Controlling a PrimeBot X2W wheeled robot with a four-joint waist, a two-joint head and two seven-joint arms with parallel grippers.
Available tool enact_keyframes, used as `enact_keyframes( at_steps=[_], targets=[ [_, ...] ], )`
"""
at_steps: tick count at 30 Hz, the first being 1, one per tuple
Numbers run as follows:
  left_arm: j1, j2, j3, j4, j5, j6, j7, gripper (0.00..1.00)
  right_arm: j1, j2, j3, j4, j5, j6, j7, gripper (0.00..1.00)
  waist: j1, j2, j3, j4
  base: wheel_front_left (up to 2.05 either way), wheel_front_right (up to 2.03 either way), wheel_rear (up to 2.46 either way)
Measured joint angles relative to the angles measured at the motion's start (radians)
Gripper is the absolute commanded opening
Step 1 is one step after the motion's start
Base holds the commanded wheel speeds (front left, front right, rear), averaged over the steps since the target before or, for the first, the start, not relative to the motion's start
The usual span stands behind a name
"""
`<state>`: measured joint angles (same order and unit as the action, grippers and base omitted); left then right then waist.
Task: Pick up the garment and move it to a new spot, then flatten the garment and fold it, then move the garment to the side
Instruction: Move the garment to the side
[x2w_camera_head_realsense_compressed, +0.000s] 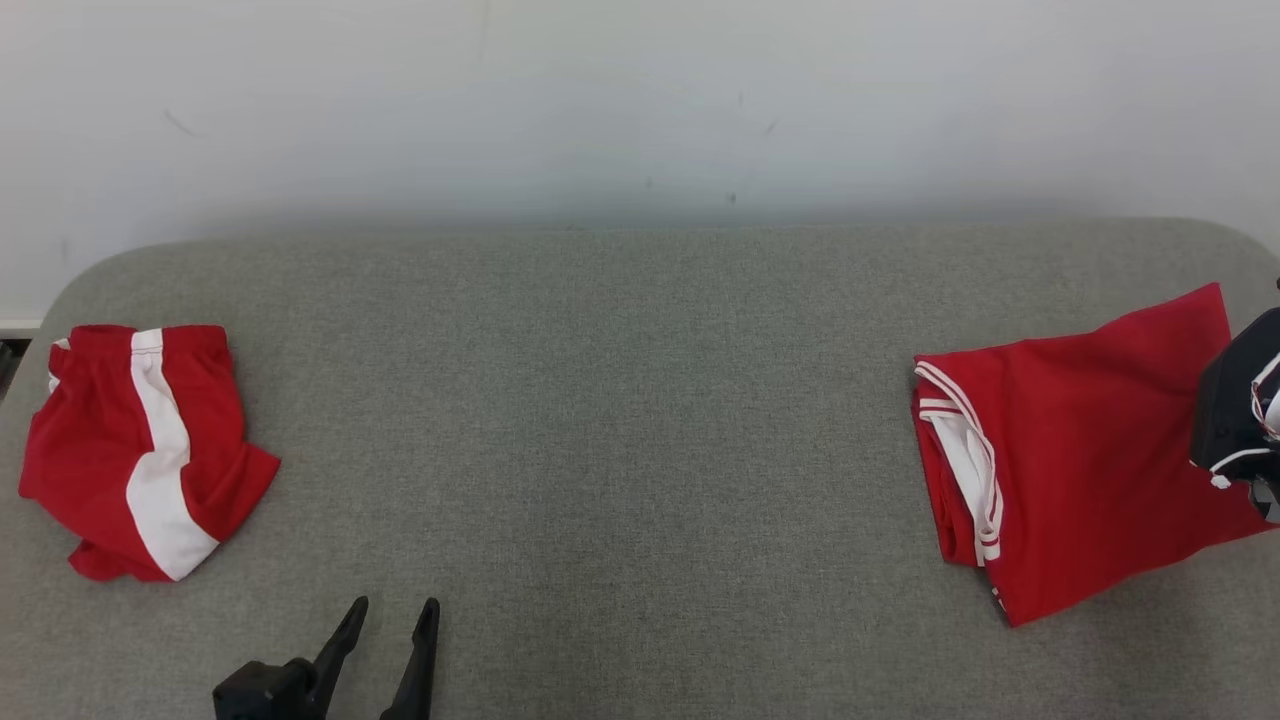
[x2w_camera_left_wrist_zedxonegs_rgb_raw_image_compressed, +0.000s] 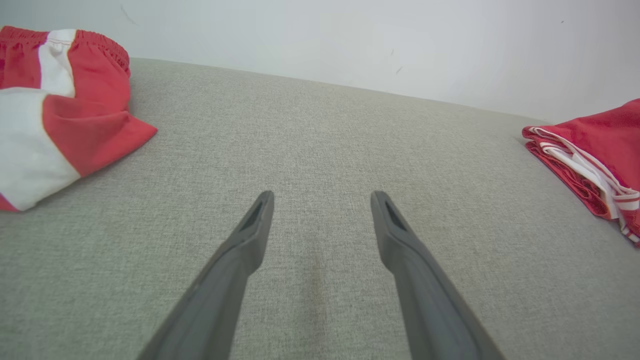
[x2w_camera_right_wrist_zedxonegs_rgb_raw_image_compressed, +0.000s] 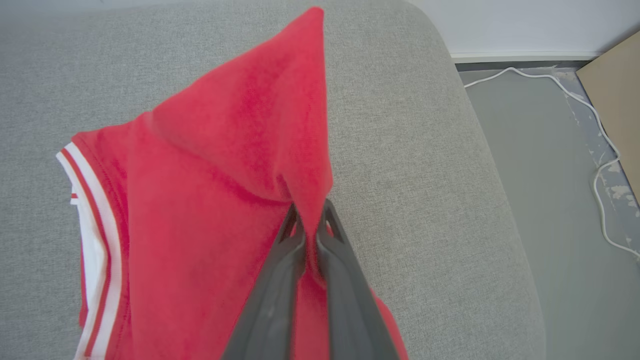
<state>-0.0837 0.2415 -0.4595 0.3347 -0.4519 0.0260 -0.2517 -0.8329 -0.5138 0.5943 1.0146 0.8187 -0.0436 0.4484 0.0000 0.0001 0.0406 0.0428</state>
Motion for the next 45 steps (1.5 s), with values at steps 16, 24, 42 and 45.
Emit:
enact_keyframes(
  at_steps=[16, 24, 42, 45],
  targets=[
    [-0.023, 0.03, 0.0, -0.033, 0.013, -0.022, 0.0, 1.0, -0.036, -0.065, 0.024, 0.057, -0.072, -0.037, -0.056, 0.0, -0.0001, 0.0, 0.085, -0.018, 0.0, 0.0, 0.0],
    [-0.041, 0.036, -0.002, -0.037, 0.013, -0.032, 0.0, 1.0, -0.042, -0.074, 0.039, 0.087, -0.101, -0.053, -0.081, 0.0, 0.0, 0.0001, 0.121, 0.001, 0.0, 0.0, 0.0],
    [-0.072, 0.043, 0.004, -0.026, 0.015, -0.045, 0.0, 1.0, -0.065, -0.077, 0.089, 0.155, -0.17, -0.072, -0.087, 1.0, 0.0, 0.0001, 0.169, 0.045, 0.0, 0.0, 0.0],
    [-0.072, 0.043, 0.007, -0.017, 0.014, -0.045, 0.0, 1.0, -0.082, -0.069, 0.093, 0.165, -0.176, -0.072, -0.087, 1.0, 0.0, 0.0, 0.162, 0.043, 0.0, 0.0, 0.0]
  ],
)
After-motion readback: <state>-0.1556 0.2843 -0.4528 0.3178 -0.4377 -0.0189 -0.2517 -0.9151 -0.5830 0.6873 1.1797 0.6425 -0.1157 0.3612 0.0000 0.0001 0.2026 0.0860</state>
